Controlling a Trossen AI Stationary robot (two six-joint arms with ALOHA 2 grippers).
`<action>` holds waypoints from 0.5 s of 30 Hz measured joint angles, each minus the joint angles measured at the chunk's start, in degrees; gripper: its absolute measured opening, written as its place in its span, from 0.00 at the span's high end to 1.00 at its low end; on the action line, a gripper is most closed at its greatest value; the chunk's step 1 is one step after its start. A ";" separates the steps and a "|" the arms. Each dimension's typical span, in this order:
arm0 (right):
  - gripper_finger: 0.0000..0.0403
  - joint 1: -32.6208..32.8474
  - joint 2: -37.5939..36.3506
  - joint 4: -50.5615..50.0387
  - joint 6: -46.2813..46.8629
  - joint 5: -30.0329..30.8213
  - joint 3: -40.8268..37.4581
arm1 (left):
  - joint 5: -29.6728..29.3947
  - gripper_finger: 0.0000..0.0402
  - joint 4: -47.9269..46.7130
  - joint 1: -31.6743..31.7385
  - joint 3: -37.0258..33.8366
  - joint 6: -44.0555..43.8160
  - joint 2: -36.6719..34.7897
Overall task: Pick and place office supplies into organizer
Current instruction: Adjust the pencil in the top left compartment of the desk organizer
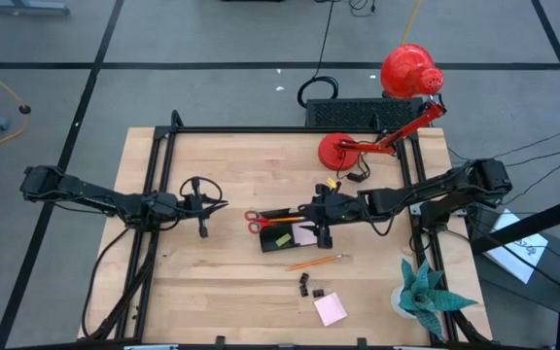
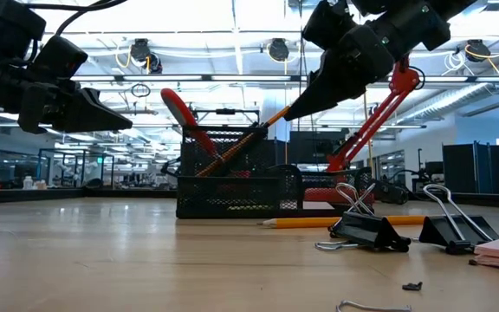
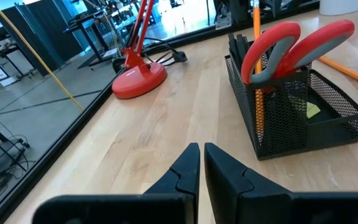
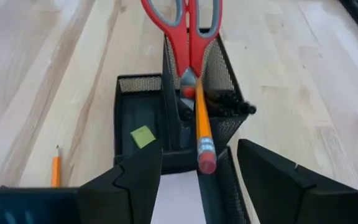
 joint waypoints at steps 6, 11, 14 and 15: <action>0.52 -0.04 0.00 0.72 -0.92 0.04 0.00 | 0.00 0.92 0.00 0.00 0.00 0.21 0.01; 0.62 -0.20 0.00 1.10 -1.97 0.04 -0.02 | 0.00 0.92 0.00 0.00 0.00 0.26 0.02; 0.70 -0.20 0.00 1.58 -2.65 0.04 -0.02 | 0.00 0.92 0.00 0.00 0.00 0.27 0.01; 0.72 -0.20 0.00 1.60 -2.90 0.03 -0.02 | -0.01 0.92 0.00 0.00 0.00 0.26 0.02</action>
